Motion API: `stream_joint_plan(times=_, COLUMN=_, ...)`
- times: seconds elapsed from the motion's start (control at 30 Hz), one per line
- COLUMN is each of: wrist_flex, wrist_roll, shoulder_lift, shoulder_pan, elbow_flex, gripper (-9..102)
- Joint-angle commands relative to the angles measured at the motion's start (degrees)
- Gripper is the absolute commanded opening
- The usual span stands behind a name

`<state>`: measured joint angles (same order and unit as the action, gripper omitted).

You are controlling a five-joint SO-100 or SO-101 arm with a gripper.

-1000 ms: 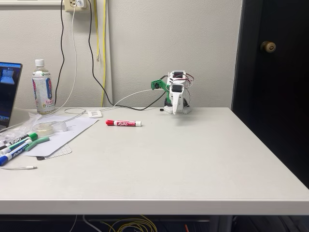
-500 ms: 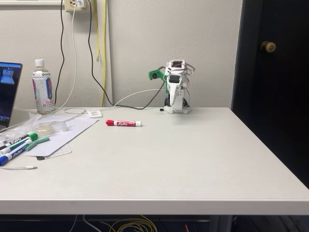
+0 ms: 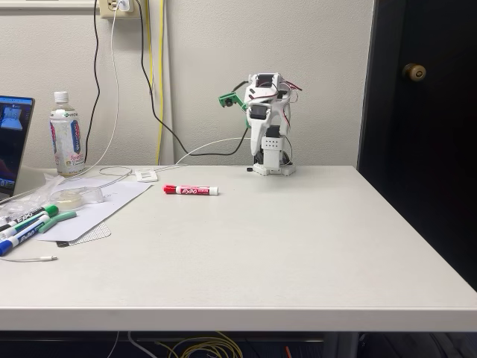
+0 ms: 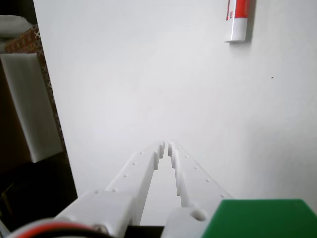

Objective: Pick up the red marker.

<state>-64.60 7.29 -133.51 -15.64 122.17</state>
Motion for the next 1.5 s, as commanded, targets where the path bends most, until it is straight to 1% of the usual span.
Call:
stream_joint_plan(times=0.0, wrist_flex=-2.02, wrist_roll=4.13, shoulder_lift=2.29, shoulder_pan=-2.72, elbow_flex=-6.15, gripper=0)
stream_joint_plan(times=0.1, wrist_flex=-2.81, wrist_roll=8.7, shoulder_lift=2.11, shoulder_pan=-5.36, elbow_flex=-7.03, gripper=0)
stream_joint_plan(times=0.27, wrist_flex=-4.31, wrist_roll=19.78, shoulder_lift=2.81, shoulder_pan=-10.02, elbow_flex=-8.61, gripper=0)
stream_joint_plan(times=0.43, wrist_flex=-6.86, wrist_roll=29.71, shoulder_lift=7.65, shoulder_pan=-15.38, elbow_flex=-13.45, gripper=0)
stream_joint_plan(times=0.83, wrist_flex=-6.15, wrist_roll=51.06, shoulder_lift=15.56, shoulder_pan=-24.35, elbow_flex=-19.16, gripper=0)
stream_joint_plan(times=1.07, wrist_flex=-14.94, wrist_roll=52.38, shoulder_lift=29.27, shoulder_pan=-27.25, elbow_flex=-35.68, gripper=0)
stream_joint_plan(times=1.23, wrist_flex=-12.92, wrist_roll=51.59, shoulder_lift=31.46, shoulder_pan=-27.77, elbow_flex=-36.39, gripper=0)
stream_joint_plan(times=1.37, wrist_flex=-15.73, wrist_roll=51.24, shoulder_lift=36.04, shoulder_pan=-28.13, elbow_flex=-41.92, gripper=0)
stream_joint_plan(times=1.47, wrist_flex=-16.08, wrist_roll=51.94, shoulder_lift=36.65, shoulder_pan=-28.83, elbow_flex=-43.51, gripper=0)
